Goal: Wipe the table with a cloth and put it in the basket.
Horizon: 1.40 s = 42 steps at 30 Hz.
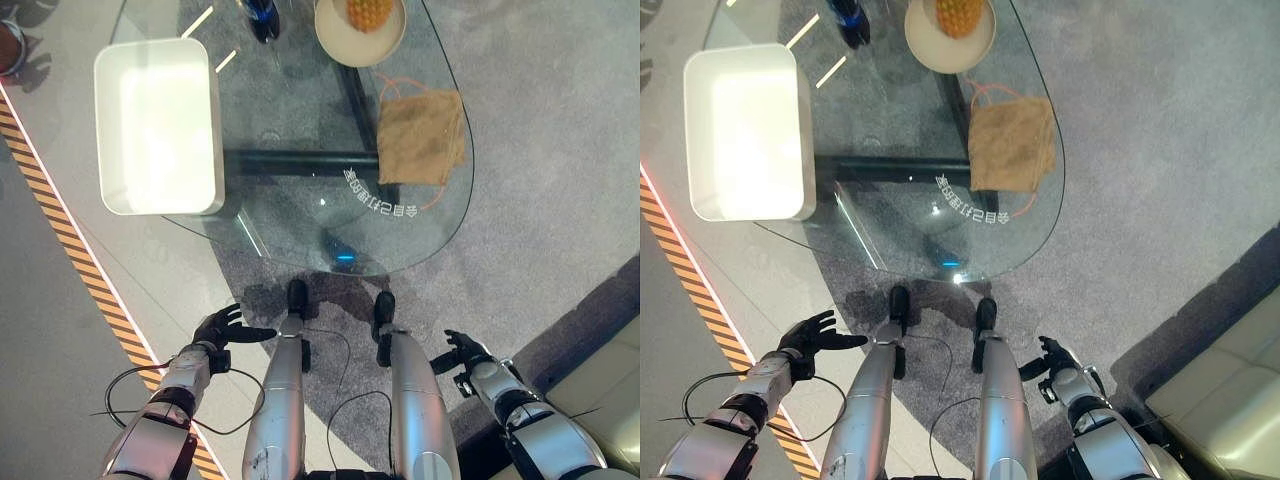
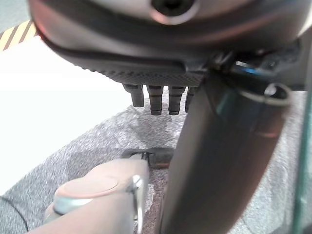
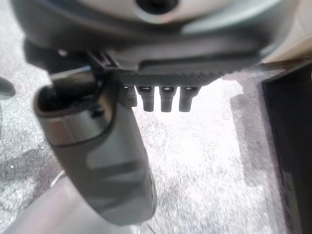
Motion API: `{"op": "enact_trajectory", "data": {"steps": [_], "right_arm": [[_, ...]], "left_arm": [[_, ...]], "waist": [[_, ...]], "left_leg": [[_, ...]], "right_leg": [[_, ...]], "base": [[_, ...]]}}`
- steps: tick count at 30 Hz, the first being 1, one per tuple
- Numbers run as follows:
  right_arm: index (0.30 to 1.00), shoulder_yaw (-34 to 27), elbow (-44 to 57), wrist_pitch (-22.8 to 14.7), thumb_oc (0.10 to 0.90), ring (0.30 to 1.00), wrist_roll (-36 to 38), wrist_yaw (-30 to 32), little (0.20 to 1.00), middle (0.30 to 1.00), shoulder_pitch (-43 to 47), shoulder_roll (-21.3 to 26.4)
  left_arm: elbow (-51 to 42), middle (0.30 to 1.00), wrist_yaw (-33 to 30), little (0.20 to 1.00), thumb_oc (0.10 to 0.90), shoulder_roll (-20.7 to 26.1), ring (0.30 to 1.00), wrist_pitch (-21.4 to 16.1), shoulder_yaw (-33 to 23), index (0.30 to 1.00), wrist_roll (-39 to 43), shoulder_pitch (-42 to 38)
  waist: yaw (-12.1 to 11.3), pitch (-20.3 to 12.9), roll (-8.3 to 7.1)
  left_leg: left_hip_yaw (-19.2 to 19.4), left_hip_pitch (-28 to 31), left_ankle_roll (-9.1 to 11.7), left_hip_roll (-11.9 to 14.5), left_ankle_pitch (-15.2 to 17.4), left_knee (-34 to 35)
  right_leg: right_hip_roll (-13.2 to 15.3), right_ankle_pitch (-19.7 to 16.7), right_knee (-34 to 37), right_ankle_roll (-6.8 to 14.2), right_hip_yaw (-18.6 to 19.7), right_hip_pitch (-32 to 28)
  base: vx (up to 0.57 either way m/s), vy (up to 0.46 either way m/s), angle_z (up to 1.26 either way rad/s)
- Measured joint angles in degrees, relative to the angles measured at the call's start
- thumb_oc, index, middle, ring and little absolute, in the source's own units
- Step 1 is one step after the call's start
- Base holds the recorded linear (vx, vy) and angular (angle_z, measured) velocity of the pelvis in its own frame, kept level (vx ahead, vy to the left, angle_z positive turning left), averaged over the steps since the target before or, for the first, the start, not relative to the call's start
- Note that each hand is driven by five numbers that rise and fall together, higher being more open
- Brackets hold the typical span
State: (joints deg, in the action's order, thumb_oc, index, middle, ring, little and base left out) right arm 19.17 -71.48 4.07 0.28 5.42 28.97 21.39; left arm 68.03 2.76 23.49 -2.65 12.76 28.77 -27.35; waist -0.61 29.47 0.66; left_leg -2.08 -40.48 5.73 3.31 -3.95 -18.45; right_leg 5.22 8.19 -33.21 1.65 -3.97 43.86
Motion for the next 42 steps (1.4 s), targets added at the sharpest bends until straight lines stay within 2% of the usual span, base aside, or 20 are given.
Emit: {"op": "enact_trajectory", "data": {"steps": [9,17,23,29,36,42], "right_arm": [[0.900,-0.01,0.57,-1.22,0.800,0.900,2.71,1.31,0.900,0.900,-0.25,0.75],[0.900,-0.02,0.56,-3.41,0.800,0.900,2.71,2.69,0.900,0.900,-0.25,0.71],[0.900,0.00,0.70,-3.55,0.800,0.900,3.97,4.08,0.900,0.900,0.07,0.68],[0.900,0.08,0.70,-4.78,0.800,0.900,3.55,7.70,0.900,0.900,0.75,0.92],[0.900,-0.15,4.02,-7.24,0.800,0.900,3.63,12.47,0.900,0.900,3.71,5.23],[0.900,-0.15,4.58,-7.90,0.800,0.900,2.07,14.00,0.900,0.900,7.46,9.67]], "left_arm": [[0.10,0.900,0.05,0.900,0.800,-0.13,0.900,-0.28,-0.23,0.900,0.94,-0.06],[0.14,0.900,0.12,0.900,0.800,-0.16,0.900,-0.68,-0.22,0.900,2.25,-0.07],[0.13,0.900,0.10,0.900,0.800,-0.41,0.900,-1.53,-0.22,0.900,3.67,-0.07],[0.12,0.900,0.19,0.900,0.800,-0.40,0.900,-1.51,-0.10,0.900,4.15,-0.25],[0.11,0.900,0.36,0.900,0.800,-0.32,0.900,-1.53,-0.13,0.900,4.15,-0.25],[-0.03,0.900,0.83,0.900,0.800,0.10,0.900,-1.44,-0.13,0.900,4.13,-0.52]], "waist": [[0.43,0.69,-0.20],[0.53,0.81,-0.20],[0.48,0.81,-0.20],[0.51,0.82,-0.21],[0.36,0.85,-0.27],[0.04,0.89,-0.34]], "left_leg": [[-0.59,-4.79,0.24,0.27,0.50,-4.19],[-0.60,-6.28,0.24,0.22,0.65,-4.92],[-0.66,-7.42,0.25,0.24,0.71,-5.30],[-0.68,-7.69,0.25,0.22,0.71,-5.31],[-0.80,-7.96,0.26,0.22,0.70,-4.72],[-1.29,-8.53,-0.01,0.19,0.48,-4.70]], "right_leg": [[-0.30,0.39,-3.69,-0.89,-0.22,4.47],[-0.24,0.33,-4.30,-0.96,-0.19,5.95],[-0.26,0.41,-4.68,-1.06,-0.23,7.07],[-0.24,0.42,-4.65,-1.07,-0.29,7.27],[-0.22,0.42,-4.36,-1.07,-0.48,7.54],[-0.14,0.28,-3.74,-0.79,-1.16,7.53]], "base": [[0.00,-0.004,0.00],[0.00,0.000,0.00],[0.00,0.000,0.00],[0.00,-0.023,0.00],[0.00,-0.032,0.00],[0.01,-0.037,0.03]]}}
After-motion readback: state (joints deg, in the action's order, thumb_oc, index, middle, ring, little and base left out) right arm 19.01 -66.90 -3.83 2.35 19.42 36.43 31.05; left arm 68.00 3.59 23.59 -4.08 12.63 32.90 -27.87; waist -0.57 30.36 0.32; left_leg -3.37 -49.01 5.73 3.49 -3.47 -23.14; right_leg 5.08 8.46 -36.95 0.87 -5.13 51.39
